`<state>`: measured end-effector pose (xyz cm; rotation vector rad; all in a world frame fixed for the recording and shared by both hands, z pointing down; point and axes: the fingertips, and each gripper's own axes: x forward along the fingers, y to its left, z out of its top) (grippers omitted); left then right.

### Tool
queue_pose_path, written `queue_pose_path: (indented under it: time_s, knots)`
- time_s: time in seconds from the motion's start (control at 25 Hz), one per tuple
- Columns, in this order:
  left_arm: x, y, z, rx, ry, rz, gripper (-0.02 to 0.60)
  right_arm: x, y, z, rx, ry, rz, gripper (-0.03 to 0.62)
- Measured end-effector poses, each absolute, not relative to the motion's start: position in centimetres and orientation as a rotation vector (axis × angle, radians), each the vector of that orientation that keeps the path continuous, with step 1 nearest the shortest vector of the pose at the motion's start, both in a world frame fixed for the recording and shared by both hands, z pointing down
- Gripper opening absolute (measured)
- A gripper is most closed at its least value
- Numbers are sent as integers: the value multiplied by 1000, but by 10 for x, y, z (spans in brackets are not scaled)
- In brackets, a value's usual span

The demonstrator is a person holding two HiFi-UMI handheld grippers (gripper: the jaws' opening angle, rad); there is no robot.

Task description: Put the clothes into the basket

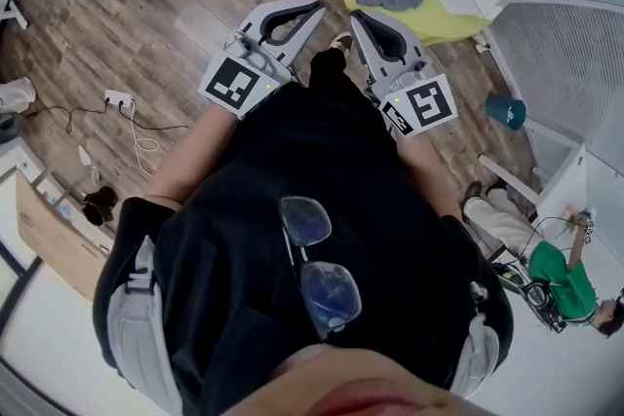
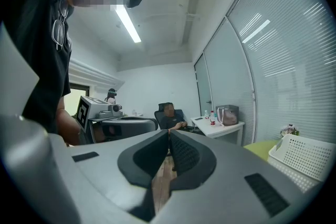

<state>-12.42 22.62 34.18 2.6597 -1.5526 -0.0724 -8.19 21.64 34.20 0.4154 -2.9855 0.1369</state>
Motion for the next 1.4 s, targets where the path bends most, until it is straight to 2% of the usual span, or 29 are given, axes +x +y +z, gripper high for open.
queue_pose_path:
  time_s: [0.6, 1.4]
  knots:
    - [-127, 154, 349, 2640, -1536, 11, 11, -94, 141, 349, 377, -2988, 140, 28]
    - [-74, 22, 360, 2669, -1445, 103, 11, -44, 13, 368, 441, -2977, 218, 28]
